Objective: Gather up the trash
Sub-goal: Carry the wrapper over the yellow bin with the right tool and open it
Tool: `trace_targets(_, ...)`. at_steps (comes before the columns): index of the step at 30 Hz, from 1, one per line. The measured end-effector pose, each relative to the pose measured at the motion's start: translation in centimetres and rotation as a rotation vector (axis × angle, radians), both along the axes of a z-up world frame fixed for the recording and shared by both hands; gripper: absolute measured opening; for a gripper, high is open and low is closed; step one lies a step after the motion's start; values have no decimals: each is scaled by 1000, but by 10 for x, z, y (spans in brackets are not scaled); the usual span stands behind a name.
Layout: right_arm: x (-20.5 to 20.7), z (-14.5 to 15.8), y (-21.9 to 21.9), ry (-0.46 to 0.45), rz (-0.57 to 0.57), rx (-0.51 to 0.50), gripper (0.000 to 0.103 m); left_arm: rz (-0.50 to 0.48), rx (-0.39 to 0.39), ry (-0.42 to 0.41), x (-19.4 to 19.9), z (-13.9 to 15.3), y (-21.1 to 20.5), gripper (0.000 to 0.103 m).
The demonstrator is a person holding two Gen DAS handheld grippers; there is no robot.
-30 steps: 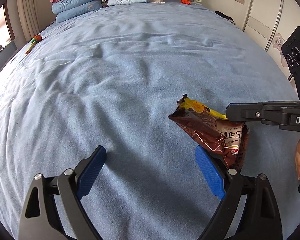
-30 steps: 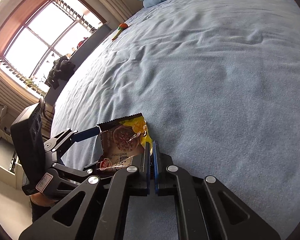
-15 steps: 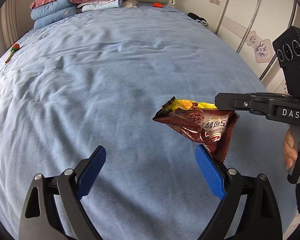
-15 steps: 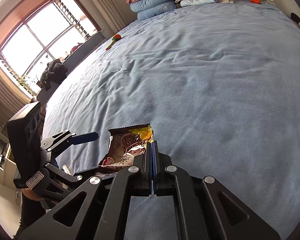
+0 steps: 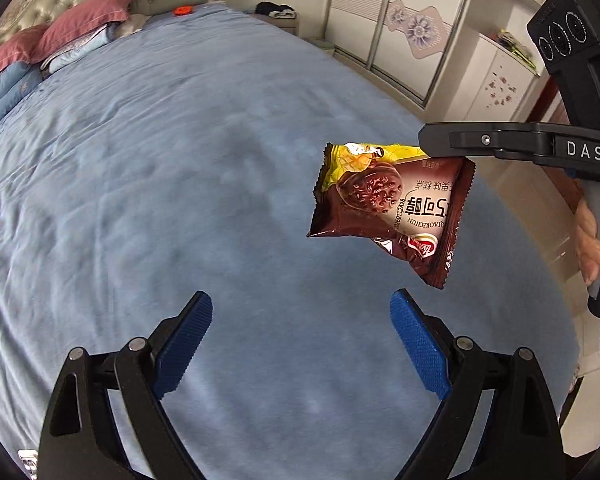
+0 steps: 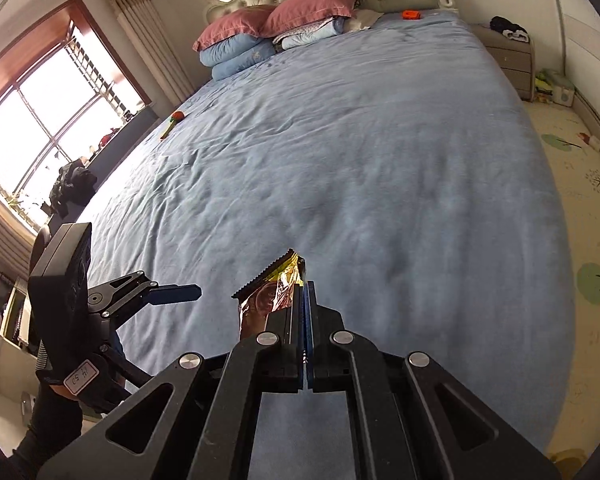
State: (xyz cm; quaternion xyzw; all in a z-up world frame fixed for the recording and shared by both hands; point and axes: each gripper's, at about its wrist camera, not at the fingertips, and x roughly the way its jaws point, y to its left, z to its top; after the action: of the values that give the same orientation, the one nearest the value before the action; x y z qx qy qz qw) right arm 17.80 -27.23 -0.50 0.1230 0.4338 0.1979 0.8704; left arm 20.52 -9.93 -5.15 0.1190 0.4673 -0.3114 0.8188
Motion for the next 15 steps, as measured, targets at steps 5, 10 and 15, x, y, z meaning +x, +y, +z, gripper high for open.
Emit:
trace_targets(5,-62,9,-81,-21,-130,-11,1,-154,1,-9,-42,6,-92,90)
trace_targets(10,-125,8,-163,-21,-274,-30,1,-310,9,5,-85,-1,-182,90)
trace_targets(15,-195,-3,-236,-1,-416,-47,1,-453,-10,51,-130,-13,-262,90)
